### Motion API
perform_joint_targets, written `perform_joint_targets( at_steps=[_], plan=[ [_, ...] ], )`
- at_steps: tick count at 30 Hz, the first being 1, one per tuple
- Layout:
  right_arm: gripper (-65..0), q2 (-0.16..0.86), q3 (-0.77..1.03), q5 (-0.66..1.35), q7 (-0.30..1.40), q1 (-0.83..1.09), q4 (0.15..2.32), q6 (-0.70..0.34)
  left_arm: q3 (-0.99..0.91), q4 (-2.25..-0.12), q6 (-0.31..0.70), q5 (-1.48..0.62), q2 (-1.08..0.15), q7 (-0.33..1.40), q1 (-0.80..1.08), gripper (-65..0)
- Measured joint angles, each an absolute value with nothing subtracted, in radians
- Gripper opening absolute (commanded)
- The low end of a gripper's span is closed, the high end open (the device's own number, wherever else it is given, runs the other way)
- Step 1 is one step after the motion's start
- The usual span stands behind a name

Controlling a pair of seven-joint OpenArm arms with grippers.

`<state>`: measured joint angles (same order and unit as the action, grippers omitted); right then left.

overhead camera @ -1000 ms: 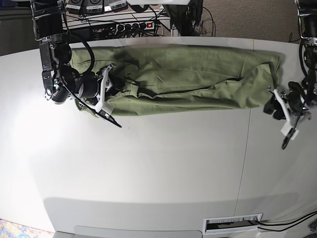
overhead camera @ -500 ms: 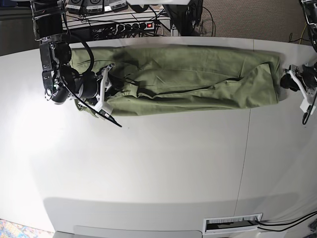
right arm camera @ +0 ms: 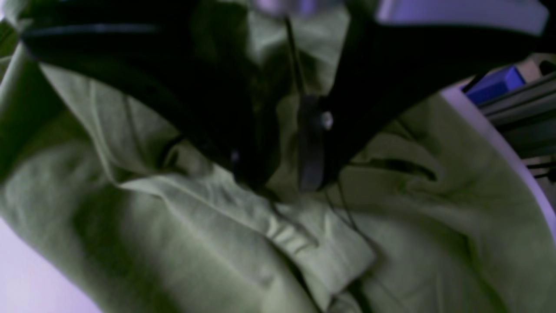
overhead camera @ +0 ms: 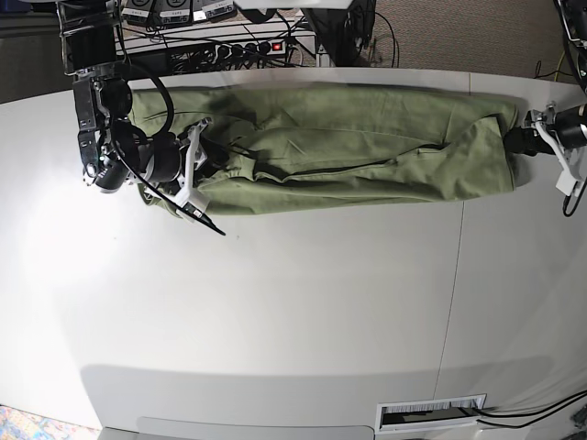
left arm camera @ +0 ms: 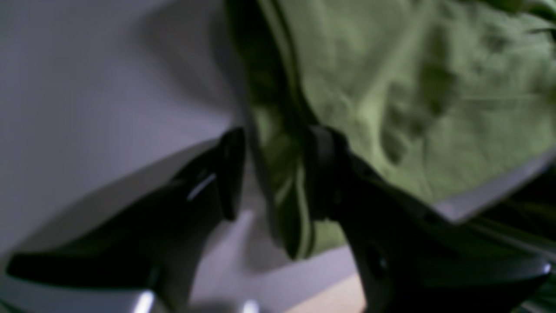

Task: Fold the T-shirt properly
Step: 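Move the left gripper to the shirt's end and grasp it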

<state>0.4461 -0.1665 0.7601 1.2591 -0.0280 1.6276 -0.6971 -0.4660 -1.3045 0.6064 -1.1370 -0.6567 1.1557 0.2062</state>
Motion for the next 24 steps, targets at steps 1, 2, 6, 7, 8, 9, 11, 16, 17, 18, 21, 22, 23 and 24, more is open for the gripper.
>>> perform_joint_targets(
  at_steps=[1, 2, 6, 7, 8, 9, 11, 16, 17, 18, 21, 22, 23, 24],
  plan=[
    [-48.0, 0.446, -0.167, 0.76, 1.259, -0.028, 1.628, -0.697, -0.466, -1.285, 0.611, -1.178, -0.657, 1.17, 0.205, -39.4],
    [-48.0, 0.446, -0.167, 0.76, 1.259, -0.028, 1.628, -0.697, -0.466, -1.266, 0.63, -1.214, -0.657, 1.177, 0.205, -39.4],
    [-48.0, 0.446, -0.167, 0.76, 1.259, -0.028, 1.628, -0.697, -0.466, -1.224, 0.65, -1.311, -0.657, 1.207, 0.205, -39.4],
    [-48.0, 0.446, -0.167, 0.76, 1.259, -0.028, 1.628, -0.697, -0.466, -1.222, 0.655, -1.331, -0.656, 1.219, 0.205, -39.4],
    [-48.0, 0.446, -0.167, 0.76, 1.259, -0.028, 1.628, -0.697, -0.466, -1.221, 0.656, -1.353, -0.656, 1.224, 0.206, -39.4],
    [-48.0, 0.446, -0.167, 0.76, 1.259, -0.028, 1.628, -0.697, -0.466, -1.221, 0.656, -1.37, -0.656, 1.223, 0.205, -39.4],
    [-48.0, 0.446, -0.167, 0.76, 1.259, -0.028, 1.628, -0.697, -0.466, -1.221, 0.676, -1.381, -0.656, 1.226, 0.195, -41.9],
    [-48.0, 0.446, -0.167, 0.76, 1.259, -0.028, 1.628, -0.697, -0.466, -1.22, 0.676, -1.393, -0.654, 1.243, 0.126, -53.8],
    [-48.0, 0.446, -0.167, 0.76, 1.259, -0.028, 1.628, -0.697, -0.466, -1.22, 0.676, -1.41, -0.654, 1.251, 0.116, -56.3],
    [-48.0, 0.446, -0.167, 0.76, 1.259, -0.028, 1.628, -0.697, -0.466, -1.22, 0.679, -1.425, -0.654, 1.256, 0.107, -59.1],
    [-48.0, 0.446, -0.167, 0.76, 1.259, -0.028, 1.628, -0.697, -0.466, -1.22, 0.679, -1.433, -0.654, 1.259, 0.108, -65.0],
    [-48.0, 0.446, -0.167, 0.76, 1.259, -0.028, 1.628, -0.697, -0.466, -1.22, 0.679, -1.433, -0.654, 1.269, 0.109, -65.0],
    [-48.0, 0.446, -0.167, 0.76, 1.259, -0.028, 1.628, -0.697, -0.466, -1.22, 0.679, -1.433, -0.654, 1.276, 0.11, -65.0],
    [-48.0, 0.446, -0.167, 0.76, 1.259, -0.028, 1.628, -0.697, -0.466, -1.22, 0.679, -1.433, -0.654, 1.276, 0.111, -65.0]
  ],
)
